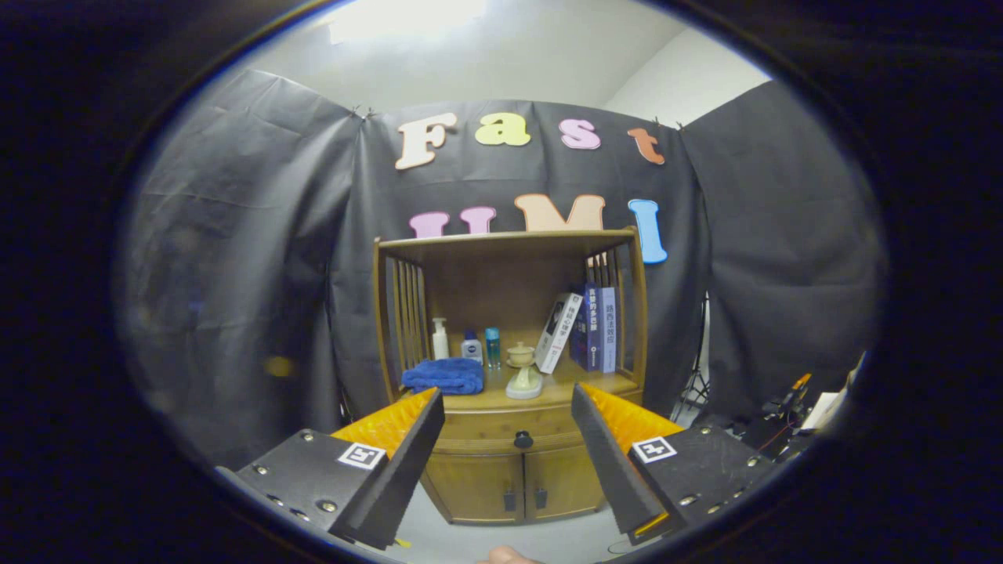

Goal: Pull open the drawer, take out the items inside it, and place them on the countertop above the cabinet.

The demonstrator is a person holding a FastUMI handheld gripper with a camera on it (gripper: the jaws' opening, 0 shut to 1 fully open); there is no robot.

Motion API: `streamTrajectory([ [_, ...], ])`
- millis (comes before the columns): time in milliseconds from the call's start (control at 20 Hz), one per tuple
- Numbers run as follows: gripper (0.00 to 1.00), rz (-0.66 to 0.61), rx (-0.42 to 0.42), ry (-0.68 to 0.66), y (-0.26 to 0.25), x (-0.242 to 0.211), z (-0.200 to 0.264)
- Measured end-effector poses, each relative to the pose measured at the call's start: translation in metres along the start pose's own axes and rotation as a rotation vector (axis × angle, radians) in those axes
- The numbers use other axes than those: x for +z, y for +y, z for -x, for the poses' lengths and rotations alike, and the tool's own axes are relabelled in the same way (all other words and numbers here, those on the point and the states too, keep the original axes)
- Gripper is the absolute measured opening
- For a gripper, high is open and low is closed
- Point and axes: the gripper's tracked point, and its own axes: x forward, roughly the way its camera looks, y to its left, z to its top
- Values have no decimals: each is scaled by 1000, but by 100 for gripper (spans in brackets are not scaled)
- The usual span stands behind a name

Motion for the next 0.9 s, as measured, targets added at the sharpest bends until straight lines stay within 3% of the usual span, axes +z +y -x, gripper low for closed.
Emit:
streamTrajectory([
  [900,99,72,1,17,7,-29,-7],
])
